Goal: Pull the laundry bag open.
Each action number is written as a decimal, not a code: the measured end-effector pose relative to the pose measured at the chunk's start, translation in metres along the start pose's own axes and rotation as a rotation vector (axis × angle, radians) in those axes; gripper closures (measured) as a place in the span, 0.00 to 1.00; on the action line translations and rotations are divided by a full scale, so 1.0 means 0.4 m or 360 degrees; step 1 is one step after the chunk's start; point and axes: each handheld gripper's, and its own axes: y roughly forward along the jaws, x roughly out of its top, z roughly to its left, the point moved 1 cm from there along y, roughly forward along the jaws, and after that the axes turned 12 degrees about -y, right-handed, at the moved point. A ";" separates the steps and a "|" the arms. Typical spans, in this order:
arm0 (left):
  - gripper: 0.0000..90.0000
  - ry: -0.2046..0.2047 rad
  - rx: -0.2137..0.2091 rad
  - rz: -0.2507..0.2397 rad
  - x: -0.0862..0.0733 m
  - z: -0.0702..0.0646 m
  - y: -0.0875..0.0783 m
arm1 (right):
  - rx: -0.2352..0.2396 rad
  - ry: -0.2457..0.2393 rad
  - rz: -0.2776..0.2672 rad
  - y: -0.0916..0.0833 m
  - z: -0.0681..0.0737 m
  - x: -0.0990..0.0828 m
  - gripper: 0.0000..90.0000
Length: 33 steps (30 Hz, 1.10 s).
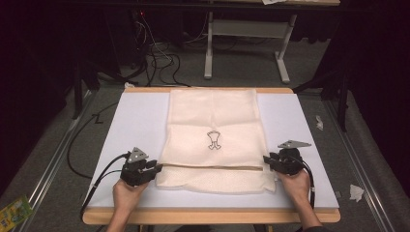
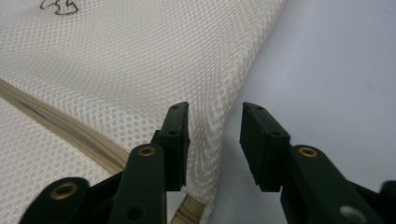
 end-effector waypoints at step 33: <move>0.45 -0.0105 0.0030 -0.0319 0.063 0.047 -0.120 | -0.0103 0.0101 -0.0347 -0.163 -0.082 0.000 0.64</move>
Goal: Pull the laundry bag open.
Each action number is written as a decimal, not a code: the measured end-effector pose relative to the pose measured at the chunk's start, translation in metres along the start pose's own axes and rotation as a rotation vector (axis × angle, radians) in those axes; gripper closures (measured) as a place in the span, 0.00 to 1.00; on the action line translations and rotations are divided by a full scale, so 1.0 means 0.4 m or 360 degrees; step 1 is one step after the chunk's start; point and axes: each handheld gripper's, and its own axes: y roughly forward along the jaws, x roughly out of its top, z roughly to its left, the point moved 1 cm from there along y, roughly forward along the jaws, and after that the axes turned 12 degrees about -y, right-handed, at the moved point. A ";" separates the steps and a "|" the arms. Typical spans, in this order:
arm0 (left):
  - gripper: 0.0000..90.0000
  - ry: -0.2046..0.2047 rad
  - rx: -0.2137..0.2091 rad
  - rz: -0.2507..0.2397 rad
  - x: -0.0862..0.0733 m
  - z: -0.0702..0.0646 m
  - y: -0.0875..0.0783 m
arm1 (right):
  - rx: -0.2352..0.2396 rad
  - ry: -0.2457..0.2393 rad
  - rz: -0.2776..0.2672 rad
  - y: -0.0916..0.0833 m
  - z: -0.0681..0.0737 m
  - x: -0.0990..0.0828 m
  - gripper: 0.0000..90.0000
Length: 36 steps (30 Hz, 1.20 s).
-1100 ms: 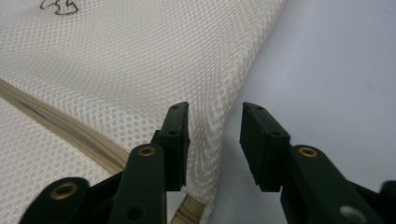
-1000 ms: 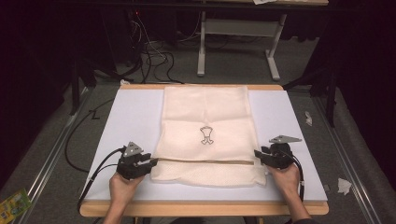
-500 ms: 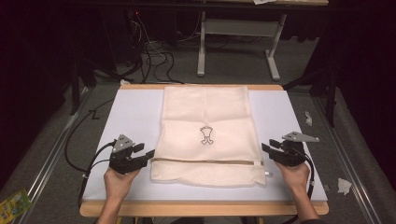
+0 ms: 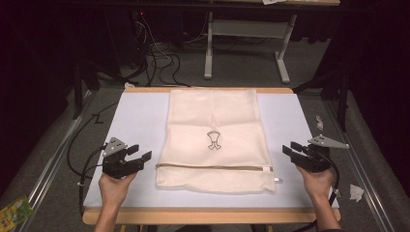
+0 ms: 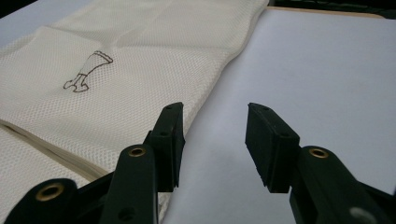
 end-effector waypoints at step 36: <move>0.45 -0.0182 0.0125 -0.0084 -0.020 0.106 -0.021 | -0.0149 0.0204 -0.0025 -0.045 -0.105 -0.087 0.64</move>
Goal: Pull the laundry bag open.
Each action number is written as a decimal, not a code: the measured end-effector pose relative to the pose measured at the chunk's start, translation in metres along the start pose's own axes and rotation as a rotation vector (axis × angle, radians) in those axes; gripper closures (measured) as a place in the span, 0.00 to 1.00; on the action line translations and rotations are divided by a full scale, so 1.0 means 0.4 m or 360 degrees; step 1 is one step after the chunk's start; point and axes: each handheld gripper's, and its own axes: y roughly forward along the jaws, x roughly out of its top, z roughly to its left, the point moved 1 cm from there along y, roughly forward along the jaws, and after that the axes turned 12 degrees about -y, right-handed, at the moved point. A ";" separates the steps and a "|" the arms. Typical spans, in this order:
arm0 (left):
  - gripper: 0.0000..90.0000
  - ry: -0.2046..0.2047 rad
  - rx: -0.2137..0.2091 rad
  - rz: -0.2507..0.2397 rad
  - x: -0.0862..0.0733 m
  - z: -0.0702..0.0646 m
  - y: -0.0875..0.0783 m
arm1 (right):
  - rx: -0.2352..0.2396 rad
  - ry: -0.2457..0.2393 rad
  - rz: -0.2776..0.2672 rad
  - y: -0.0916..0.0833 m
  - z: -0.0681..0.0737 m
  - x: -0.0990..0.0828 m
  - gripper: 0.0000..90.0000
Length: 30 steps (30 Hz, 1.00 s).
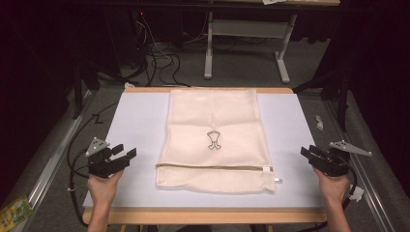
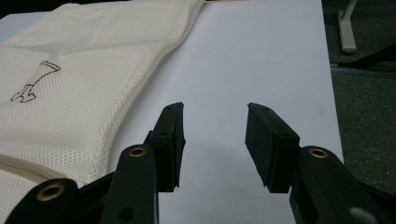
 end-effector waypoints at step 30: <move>0.45 -0.0063 0.0082 0.0085 -0.028 0.009 0.098 | -0.0016 0.0029 0.0090 0.066 0.001 -0.041 0.64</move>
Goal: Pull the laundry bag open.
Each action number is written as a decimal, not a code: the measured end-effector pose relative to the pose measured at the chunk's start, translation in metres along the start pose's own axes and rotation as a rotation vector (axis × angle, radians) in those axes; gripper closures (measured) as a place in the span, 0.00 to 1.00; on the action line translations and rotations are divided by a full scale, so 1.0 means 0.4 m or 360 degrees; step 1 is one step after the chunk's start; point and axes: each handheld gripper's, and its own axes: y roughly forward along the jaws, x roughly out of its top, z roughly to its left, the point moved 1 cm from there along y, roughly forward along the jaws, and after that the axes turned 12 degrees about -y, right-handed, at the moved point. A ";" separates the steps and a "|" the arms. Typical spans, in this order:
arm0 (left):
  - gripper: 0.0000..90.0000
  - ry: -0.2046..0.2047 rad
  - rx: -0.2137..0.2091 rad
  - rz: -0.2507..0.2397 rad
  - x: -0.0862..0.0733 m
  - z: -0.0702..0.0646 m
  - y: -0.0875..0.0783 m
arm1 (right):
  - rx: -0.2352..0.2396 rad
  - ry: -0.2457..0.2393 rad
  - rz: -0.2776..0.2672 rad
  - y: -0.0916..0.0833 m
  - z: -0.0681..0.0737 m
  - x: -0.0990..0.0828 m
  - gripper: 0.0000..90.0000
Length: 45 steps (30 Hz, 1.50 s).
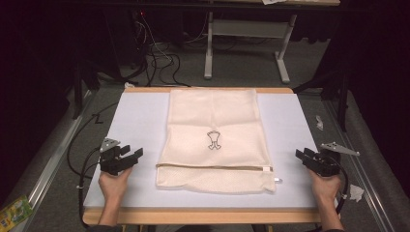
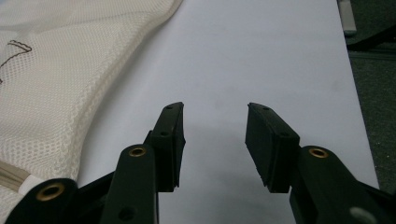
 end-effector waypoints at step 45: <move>0.45 0.0060 0.0151 0.0037 -0.033 -0.012 0.098 | -0.0103 -0.0094 0.0094 0.059 0.029 -0.008 0.61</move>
